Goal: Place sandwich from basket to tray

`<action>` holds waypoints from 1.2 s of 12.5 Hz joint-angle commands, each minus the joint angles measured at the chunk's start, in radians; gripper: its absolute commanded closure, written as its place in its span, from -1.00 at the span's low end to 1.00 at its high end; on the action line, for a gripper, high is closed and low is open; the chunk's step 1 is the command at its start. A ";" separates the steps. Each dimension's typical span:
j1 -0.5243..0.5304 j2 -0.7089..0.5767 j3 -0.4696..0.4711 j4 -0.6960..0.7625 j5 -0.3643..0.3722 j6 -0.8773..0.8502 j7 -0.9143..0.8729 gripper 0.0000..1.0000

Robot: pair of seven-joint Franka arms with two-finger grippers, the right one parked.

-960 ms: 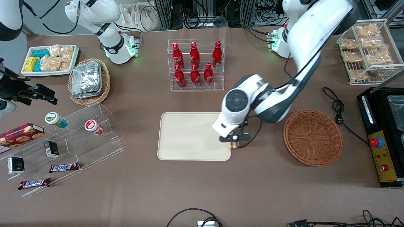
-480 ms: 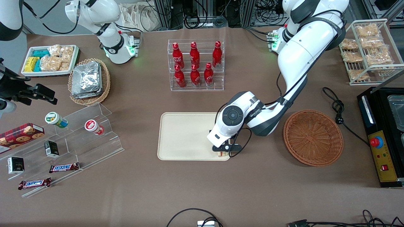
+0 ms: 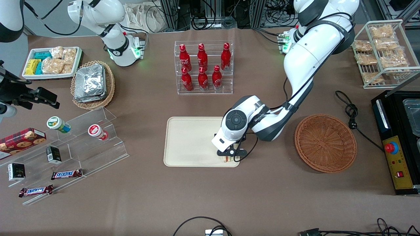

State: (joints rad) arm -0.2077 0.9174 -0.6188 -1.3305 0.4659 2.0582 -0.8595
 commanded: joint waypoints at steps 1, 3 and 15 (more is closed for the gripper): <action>-0.013 -0.040 0.014 0.031 0.020 -0.029 -0.004 -1.00; 0.017 -0.101 0.027 0.027 0.014 -0.116 -0.006 -1.00; 1.062 -0.627 -0.566 -0.403 -0.240 -0.320 0.177 -0.99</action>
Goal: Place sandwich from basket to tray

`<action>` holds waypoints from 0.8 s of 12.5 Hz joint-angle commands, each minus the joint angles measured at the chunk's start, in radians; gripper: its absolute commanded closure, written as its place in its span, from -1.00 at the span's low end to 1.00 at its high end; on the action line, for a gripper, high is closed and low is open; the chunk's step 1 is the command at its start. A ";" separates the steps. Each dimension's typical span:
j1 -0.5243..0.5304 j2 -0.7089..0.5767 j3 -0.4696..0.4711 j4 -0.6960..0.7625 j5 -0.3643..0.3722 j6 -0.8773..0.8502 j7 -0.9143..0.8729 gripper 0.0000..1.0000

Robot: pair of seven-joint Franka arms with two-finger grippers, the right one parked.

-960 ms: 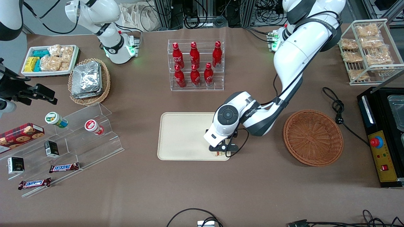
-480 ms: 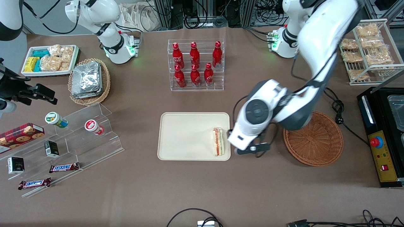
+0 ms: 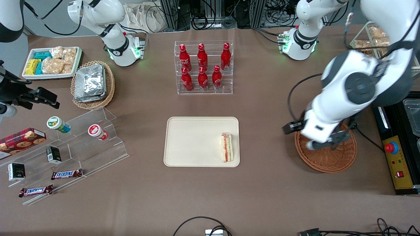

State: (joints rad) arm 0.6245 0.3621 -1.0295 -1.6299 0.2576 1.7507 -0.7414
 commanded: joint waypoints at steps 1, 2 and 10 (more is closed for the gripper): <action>0.388 -0.074 -0.278 -0.123 -0.031 -0.028 0.086 -0.99; 0.538 -0.065 -0.384 -0.148 -0.031 -0.031 0.115 -0.99; 0.554 -0.063 -0.395 -0.160 -0.009 -0.068 0.192 -0.99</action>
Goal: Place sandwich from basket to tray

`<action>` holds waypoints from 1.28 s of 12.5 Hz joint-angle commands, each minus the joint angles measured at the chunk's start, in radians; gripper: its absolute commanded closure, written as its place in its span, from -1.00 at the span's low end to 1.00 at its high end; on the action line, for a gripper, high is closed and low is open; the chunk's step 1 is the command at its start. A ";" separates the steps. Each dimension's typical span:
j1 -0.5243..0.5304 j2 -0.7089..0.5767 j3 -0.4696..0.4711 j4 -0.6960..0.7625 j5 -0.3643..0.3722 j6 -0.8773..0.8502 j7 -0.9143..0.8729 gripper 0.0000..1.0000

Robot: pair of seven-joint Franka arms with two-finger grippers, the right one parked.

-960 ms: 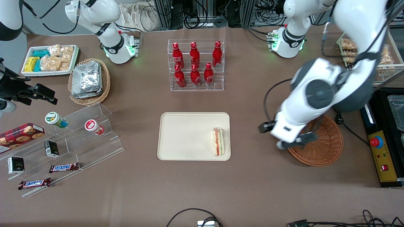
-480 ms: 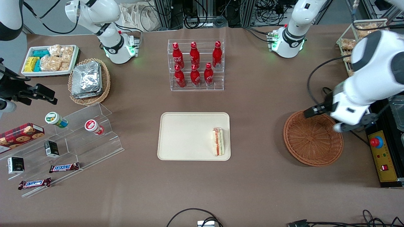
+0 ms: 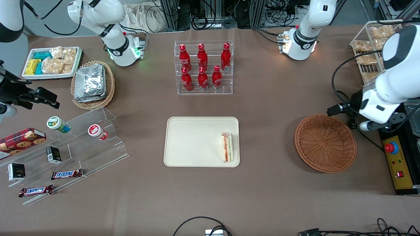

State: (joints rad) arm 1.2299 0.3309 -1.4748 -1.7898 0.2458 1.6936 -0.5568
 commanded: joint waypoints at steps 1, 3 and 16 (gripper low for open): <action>-0.100 -0.038 0.083 0.007 0.003 -0.020 0.008 -0.99; -0.116 -0.038 0.093 0.018 0.009 -0.023 0.012 -0.99; -0.737 -0.153 0.858 0.394 -0.115 -0.247 0.328 -0.99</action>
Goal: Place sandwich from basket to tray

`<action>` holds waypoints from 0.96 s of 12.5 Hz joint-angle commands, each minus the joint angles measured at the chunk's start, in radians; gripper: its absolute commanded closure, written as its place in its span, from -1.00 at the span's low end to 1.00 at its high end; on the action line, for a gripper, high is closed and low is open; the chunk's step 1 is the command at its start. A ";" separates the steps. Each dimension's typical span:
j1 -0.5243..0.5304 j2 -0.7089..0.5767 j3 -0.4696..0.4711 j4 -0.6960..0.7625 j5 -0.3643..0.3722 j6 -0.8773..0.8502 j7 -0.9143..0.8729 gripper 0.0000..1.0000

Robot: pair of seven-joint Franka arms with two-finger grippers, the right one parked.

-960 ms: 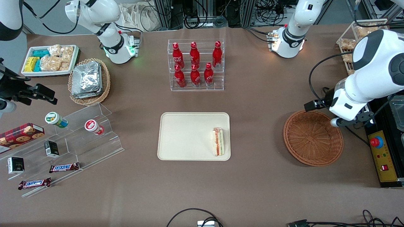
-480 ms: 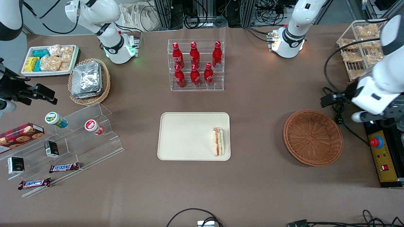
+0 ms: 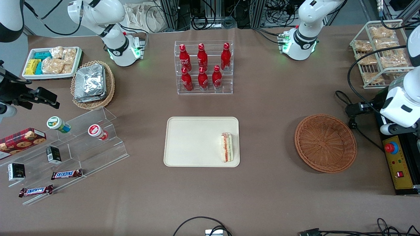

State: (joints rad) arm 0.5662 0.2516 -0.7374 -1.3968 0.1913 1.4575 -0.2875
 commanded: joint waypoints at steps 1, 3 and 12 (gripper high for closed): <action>-0.121 -0.089 0.163 -0.014 -0.067 -0.009 0.074 -0.99; -0.280 -0.135 0.321 -0.100 -0.085 0.047 0.074 -0.99; -0.401 -0.299 0.483 -0.342 -0.179 0.164 0.091 -1.00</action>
State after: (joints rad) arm 0.1548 -0.0490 -0.2724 -1.7791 0.0368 1.6546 -0.2194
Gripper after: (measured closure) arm 0.004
